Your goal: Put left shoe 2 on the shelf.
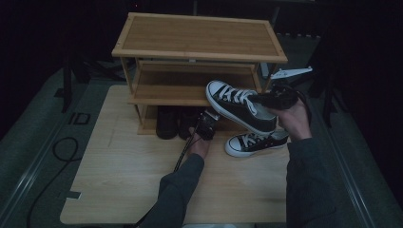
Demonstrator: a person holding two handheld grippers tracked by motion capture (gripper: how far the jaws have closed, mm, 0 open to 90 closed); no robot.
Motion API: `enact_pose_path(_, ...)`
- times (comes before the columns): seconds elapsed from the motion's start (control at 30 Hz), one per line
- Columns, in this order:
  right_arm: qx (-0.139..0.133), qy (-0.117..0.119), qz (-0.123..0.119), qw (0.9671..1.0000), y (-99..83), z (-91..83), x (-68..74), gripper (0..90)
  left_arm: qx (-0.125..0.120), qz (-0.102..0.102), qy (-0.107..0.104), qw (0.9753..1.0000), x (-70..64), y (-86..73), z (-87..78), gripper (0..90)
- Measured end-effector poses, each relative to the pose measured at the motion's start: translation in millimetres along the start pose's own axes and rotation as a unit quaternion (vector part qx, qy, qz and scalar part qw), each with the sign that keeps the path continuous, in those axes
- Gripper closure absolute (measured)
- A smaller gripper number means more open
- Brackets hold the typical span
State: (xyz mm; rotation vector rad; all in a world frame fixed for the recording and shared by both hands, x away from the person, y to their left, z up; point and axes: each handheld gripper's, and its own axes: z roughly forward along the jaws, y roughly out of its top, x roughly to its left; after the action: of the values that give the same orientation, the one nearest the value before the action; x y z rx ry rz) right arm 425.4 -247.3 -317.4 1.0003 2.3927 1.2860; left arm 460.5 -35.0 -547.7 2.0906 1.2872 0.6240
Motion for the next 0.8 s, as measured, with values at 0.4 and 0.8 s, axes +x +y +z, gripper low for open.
enact_pose_path(0.4, -0.008, -0.021, 0.028, 0.9994, 9.3, 22.3, 3.9, 87.9, 0.0, 0.0, 0.0, 1.0, 0.0, 0.0, 0.0, 90.0)
enact_pose_path(0.8, -0.007, -0.05, 0.069, 0.9963, 7.2, 35.5, 0.9, 87.7, 0.001, 0.0, 0.001, 1.0, 0.1, 0.1, 0.0, 90.0)
